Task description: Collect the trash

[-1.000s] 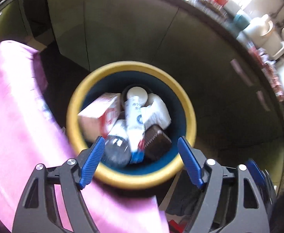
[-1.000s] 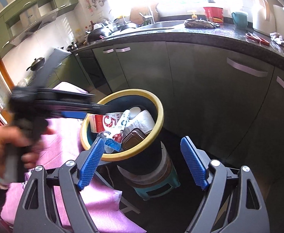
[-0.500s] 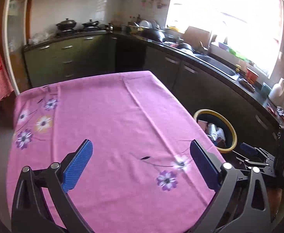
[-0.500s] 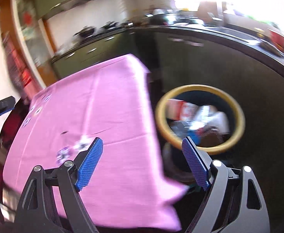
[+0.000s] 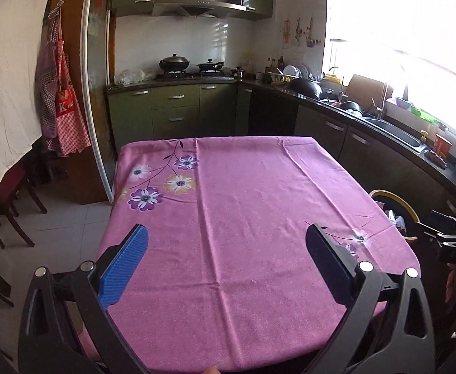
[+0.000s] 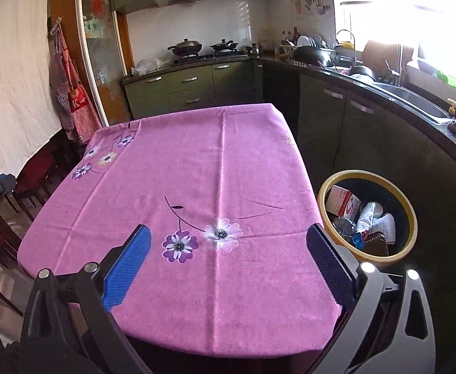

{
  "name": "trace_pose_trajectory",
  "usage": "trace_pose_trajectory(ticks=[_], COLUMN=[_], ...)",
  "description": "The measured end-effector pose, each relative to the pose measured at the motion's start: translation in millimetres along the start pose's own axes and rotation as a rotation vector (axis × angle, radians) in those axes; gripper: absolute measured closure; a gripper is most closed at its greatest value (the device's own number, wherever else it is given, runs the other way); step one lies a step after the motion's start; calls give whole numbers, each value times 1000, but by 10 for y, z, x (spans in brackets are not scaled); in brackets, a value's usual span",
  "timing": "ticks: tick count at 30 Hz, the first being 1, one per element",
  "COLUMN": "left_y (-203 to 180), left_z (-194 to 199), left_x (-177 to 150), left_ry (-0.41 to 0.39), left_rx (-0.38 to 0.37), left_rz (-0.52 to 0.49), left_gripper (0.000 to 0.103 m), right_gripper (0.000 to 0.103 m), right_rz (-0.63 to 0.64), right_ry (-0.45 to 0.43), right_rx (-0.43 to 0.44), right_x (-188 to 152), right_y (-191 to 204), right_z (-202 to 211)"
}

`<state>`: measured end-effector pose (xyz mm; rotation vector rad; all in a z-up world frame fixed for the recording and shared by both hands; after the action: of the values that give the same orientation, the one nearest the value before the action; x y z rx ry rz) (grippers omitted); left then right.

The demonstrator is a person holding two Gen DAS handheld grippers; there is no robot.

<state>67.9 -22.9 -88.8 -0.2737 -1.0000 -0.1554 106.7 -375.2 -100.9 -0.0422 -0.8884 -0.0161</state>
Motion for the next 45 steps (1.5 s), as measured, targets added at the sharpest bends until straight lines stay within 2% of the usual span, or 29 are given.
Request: trace_pose_trajectory(ticks=[10, 15, 45], left_y=[-167, -219, -345], left_z=[427, 480, 450], left_x=[26, 8, -29], left_ry=[-71, -76, -60], left_rx=[-32, -21, -42], left_rz=[-14, -33, -60], left_gripper=[7, 6, 6], right_gripper=[5, 5, 5], right_rz=[14, 6, -16], right_ry=[-66, -93, -96], right_rx=[-34, -40, -29], right_x=[-27, -6, 11], right_y=[-4, -43, -146], right_z=[530, 688, 694])
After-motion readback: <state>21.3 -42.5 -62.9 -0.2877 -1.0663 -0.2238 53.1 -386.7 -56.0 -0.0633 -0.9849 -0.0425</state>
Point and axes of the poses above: each gripper's, at about its wrist camera, not at the fingertips, and z roughly against the way its jaws point, y to its left, x to its top, the point moved 7 cm from there along -z, roughly the way its jaws point, and after that the axes turned 13 degrees about -x, right-handed, at the moved point
